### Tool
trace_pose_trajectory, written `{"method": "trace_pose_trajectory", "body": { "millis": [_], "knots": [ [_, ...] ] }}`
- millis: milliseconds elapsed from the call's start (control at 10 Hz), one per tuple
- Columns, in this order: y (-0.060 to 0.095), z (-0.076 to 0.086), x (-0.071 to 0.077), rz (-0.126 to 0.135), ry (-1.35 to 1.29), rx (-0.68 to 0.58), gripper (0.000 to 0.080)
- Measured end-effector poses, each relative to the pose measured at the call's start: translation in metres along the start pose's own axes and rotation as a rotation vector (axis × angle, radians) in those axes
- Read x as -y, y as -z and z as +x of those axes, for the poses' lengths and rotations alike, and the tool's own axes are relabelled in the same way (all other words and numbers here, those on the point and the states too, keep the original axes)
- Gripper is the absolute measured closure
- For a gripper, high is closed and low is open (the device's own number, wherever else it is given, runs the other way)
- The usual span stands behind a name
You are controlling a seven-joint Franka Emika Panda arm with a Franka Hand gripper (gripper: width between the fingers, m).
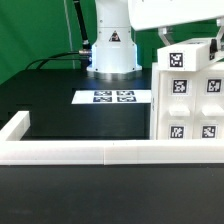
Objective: Assemble cabinet
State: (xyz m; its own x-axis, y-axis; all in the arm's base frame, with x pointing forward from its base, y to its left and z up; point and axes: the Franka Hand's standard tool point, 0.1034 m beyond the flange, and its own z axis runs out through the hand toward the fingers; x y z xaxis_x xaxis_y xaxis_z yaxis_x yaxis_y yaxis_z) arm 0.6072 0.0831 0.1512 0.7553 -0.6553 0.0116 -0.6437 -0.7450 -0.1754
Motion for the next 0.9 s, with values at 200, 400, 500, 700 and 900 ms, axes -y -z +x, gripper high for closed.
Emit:
{"method": "trace_pose_trajectory", "body": {
  "millis": [200,400,500,700,900],
  "knots": [
    [0.0019,0.0008,-0.0015,0.005,-0.205,-0.004,0.0241],
    [0.0021,0.0003,-0.0059,0.011,-0.39,0.007,0.0241],
    [0.0027,0.0,-0.007,0.015,-0.457,0.011,0.0241],
    [0.0038,0.0014,-0.0064,0.027,-0.525,0.012,0.0241],
    [0.0031,0.0,-0.0079,0.03,-0.571,0.022,0.0241]
  ]
}}
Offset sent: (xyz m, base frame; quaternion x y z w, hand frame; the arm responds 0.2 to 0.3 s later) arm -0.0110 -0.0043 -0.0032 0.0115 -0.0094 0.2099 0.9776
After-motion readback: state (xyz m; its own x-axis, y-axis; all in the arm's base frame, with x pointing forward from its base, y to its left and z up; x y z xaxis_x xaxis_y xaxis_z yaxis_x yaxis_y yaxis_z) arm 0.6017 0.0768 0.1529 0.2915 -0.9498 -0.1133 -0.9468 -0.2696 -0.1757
